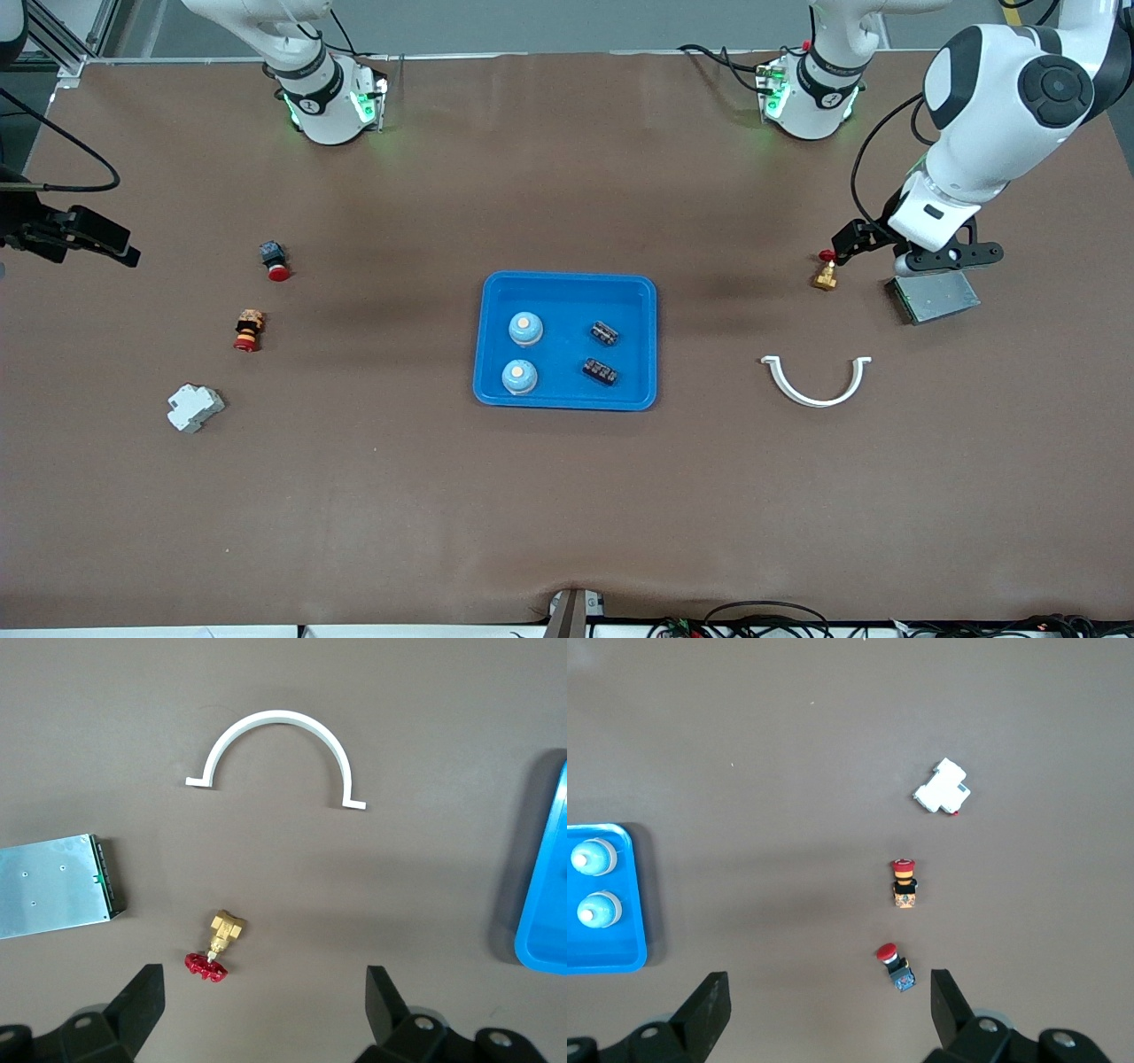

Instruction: Place electrolytic capacitor and blue bell in tray

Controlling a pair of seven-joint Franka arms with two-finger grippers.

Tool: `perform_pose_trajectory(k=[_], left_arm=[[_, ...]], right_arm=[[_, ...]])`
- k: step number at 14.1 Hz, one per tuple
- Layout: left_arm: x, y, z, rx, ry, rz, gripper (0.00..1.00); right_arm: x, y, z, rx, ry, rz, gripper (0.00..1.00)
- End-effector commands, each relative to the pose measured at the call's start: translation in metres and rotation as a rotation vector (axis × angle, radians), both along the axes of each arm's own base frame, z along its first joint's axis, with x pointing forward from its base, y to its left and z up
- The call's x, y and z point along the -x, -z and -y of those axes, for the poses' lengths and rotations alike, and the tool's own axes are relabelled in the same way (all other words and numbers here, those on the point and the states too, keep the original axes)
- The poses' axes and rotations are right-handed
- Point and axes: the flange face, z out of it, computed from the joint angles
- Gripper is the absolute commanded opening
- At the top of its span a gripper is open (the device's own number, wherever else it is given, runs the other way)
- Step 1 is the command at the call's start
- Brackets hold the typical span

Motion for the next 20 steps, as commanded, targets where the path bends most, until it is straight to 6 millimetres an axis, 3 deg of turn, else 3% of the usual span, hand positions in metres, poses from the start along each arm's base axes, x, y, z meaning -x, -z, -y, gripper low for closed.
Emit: perform_pose_trajectory(k=[1, 7, 9, 18, 20], left_arm=[[-0.012, -0.021, 0.0, -0.012, 0.038, 0.017, 1.0], [-0.098, -0.102, 0.006, 0.003, 0.08, -0.061, 1.0], [-0.115, -0.127, 0.008, 0.007, 0.084, -0.074, 1.0], [-0.122, -0.205, 0.024, 0.029, 0.112, 0.09, 1.0], [-0.131, -0.213, 0.018, 0.036, 0.103, 0.157, 1.0]], right_arm=[[-0.003, -0.002, 0.0, 0.009, -0.004, 0.019, 1.0], [-0.007, -0.009, 0.001, 0.015, -0.003, 0.06, 1.0], [-0.008, -0.009, 0.002, 0.012, -0.001, 0.069, 1.0], [-0.008, -0.009, 0.0, 0.011, 0.001, 0.072, 1.0], [-0.008, -0.009, 0.0, 0.009, 0.003, 0.073, 1.0]])
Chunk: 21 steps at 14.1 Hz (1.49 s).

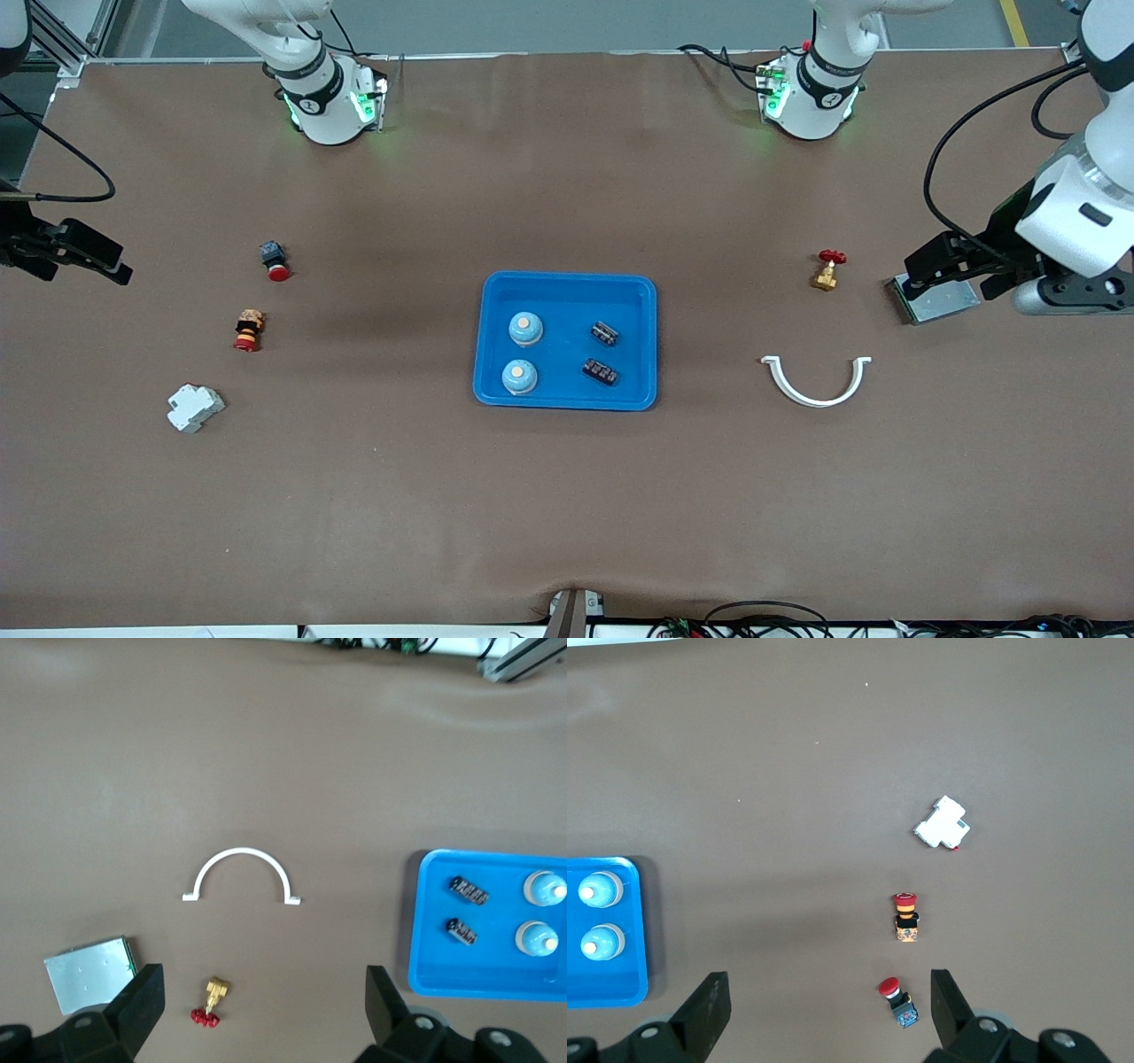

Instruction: Place electrolytic capacitor and blue bell in tray

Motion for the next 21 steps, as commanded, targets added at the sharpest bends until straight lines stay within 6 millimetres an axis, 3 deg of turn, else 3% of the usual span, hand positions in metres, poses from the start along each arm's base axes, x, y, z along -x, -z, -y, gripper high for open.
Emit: perform_pose_trajectory(k=[1, 3, 6, 14, 19, 21], left_arm=[[-0.01, -0.013, -0.006, -0.003, 0.003, 0.076, 1.0], [-0.007, -0.013, -0.01, -0.009, 0.0, 0.071, 1.0], [0.016, 0.003, -0.007, -0.031, 0.017, -0.047, 1.0], [0.061, 0.038, -0.013, -0.048, 0.011, -0.071, 1.0], [0.038, 0.023, -0.016, -0.039, -0.001, -0.04, 1.0], [0.037, 0.024, -0.016, -0.039, -0.001, -0.044, 1.0]], right_arm=[[0.001, -0.002, 0.0, 0.005, 0.001, -0.002, 1.0], [0.001, -0.004, 0.0, 0.006, -0.001, 0.002, 1.0], [0.002, -0.004, 0.002, 0.006, 0.0, -0.001, 1.0], [0.002, -0.005, 0.0, 0.006, -0.001, 0.001, 1.0], [0.004, -0.001, 0.002, 0.004, 0.001, -0.019, 1.0], [0.004, 0.0, 0.001, 0.003, 0.001, -0.024, 1.0]])
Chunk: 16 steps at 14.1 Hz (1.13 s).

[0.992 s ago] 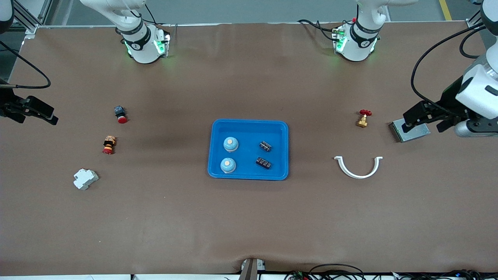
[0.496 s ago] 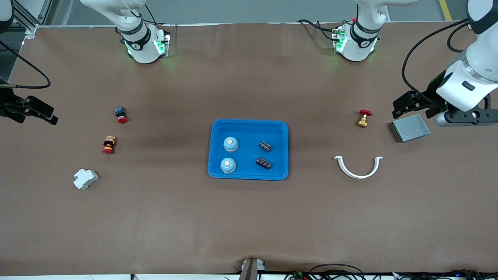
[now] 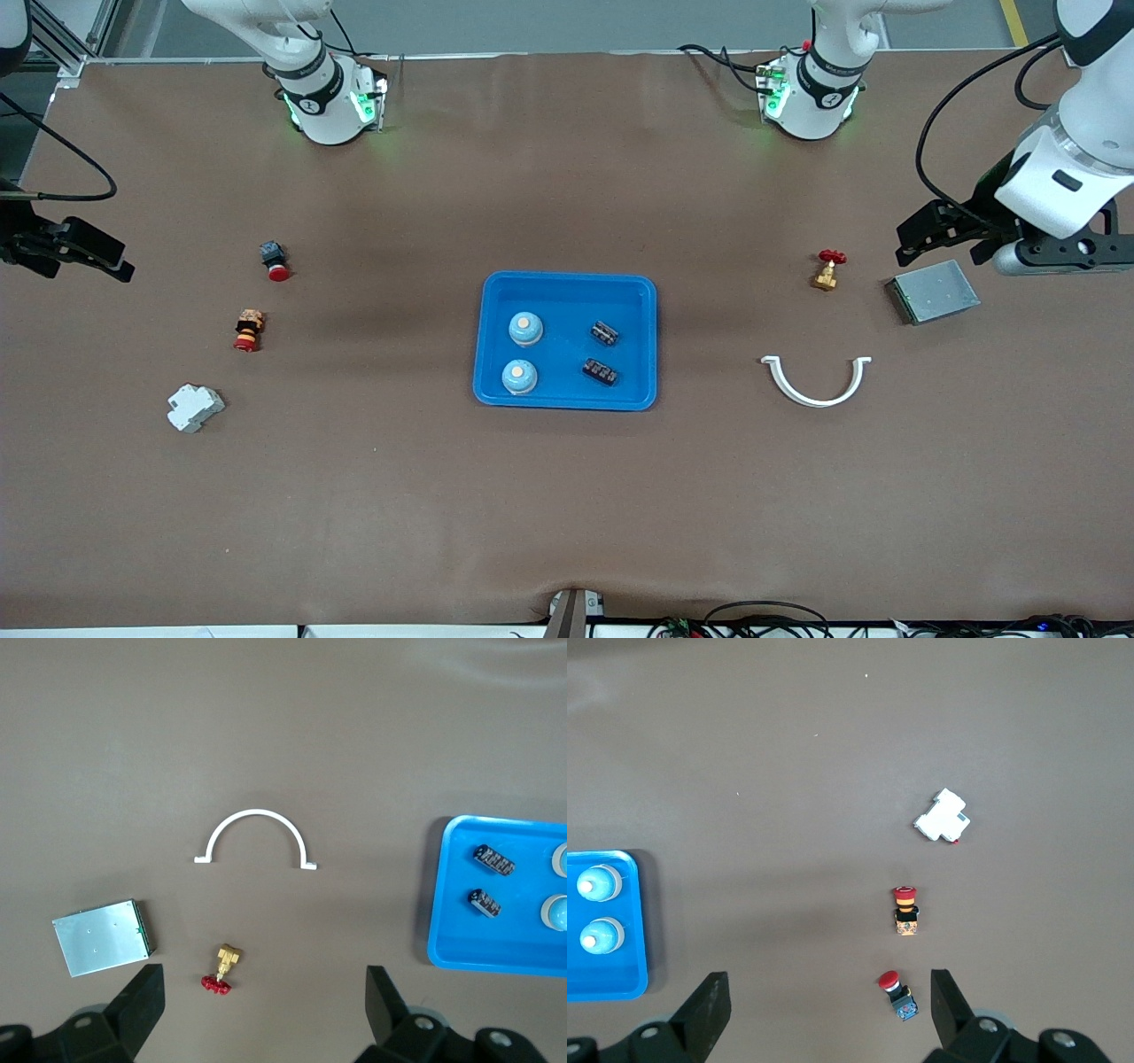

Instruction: Place electrolytic capacitor and blue bell in tray

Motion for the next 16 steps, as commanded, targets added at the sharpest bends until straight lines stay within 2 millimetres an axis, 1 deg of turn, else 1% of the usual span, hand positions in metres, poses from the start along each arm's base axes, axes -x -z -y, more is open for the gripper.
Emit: perform_pose_trajectory(k=[1, 4, 7, 9, 16], left_arm=[[-0.0067, -0.0044, -0.0026, -0.018, 0.018, 0.009, 1.0], [-0.007, -0.0021, -0.0025, -0.018, 0.018, 0.004, 1.0], [-0.0073, -0.0028, -0.0035, -0.021, 0.035, 0.007, 1.0], [-0.007, -0.0021, -0.0025, -0.024, 0.103, 0.009, 1.0], [-0.0074, 0.0001, -0.0069, -0.025, 0.092, -0.001, 1.0]], right_arm=[[0.0025, -0.0006, 0.0023, 0.004, 0.003, -0.008, 1.0], [0.0029, -0.0014, 0.0096, -0.002, 0.016, -0.006, 1.0], [0.0029, -0.0014, 0.0084, -0.005, 0.014, -0.006, 1.0], [0.0026, -0.0024, 0.0093, -0.004, 0.016, -0.002, 1.0], [0.0051, -0.0007, 0.009, -0.006, 0.014, -0.021, 1.0]])
